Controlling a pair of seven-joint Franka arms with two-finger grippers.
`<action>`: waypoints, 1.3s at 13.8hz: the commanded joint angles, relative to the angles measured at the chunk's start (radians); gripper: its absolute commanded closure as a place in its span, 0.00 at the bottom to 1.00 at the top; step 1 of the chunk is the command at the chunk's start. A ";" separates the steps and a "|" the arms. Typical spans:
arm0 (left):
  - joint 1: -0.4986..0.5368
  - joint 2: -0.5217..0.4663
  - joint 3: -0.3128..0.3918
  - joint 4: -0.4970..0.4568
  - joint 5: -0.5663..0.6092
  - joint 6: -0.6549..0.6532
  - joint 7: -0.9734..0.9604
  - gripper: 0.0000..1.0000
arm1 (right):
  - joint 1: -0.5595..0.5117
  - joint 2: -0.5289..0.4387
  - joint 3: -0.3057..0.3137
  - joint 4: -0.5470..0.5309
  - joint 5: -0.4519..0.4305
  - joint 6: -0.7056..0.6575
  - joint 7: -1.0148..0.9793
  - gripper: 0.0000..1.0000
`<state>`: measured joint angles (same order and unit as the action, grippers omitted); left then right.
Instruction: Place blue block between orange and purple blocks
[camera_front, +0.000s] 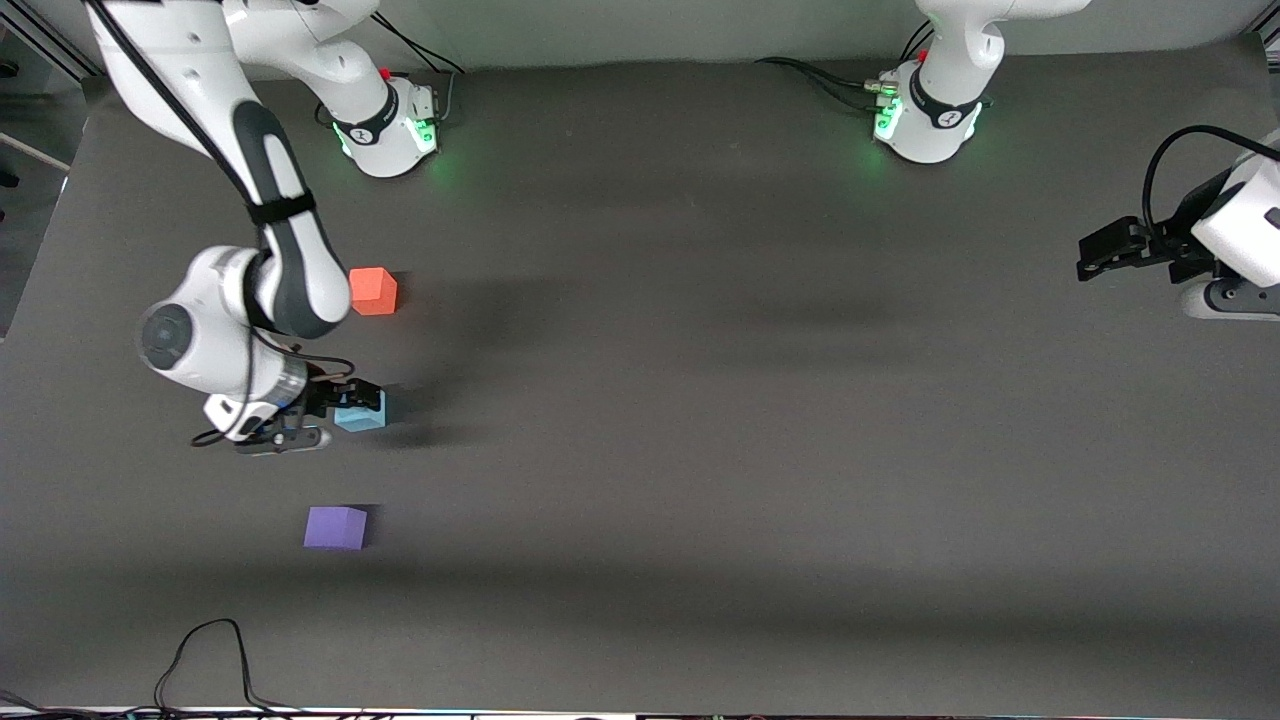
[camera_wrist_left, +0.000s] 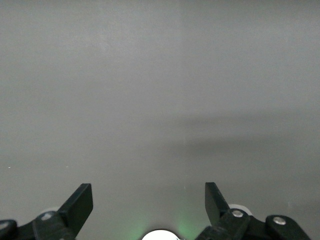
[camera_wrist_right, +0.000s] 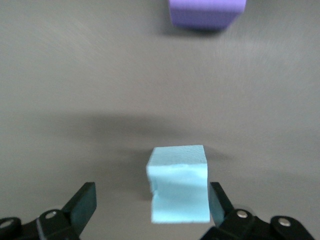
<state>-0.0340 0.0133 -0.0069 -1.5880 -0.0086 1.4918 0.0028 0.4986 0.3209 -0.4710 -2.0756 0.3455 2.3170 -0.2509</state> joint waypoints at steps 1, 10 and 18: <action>-0.012 -0.003 0.004 0.002 0.015 0.008 -0.007 0.00 | 0.011 -0.170 -0.061 0.041 0.026 -0.160 -0.025 0.00; -0.010 -0.003 0.004 0.002 0.015 0.008 -0.007 0.00 | 0.026 -0.313 -0.080 0.393 -0.157 -0.634 0.196 0.00; -0.010 -0.003 0.004 0.000 0.015 0.010 -0.007 0.00 | -0.426 -0.471 0.436 0.256 -0.303 -0.624 0.282 0.00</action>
<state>-0.0340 0.0134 -0.0068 -1.5879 -0.0086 1.4939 0.0028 0.1003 -0.1085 -0.0550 -1.7715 0.0642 1.6778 0.0351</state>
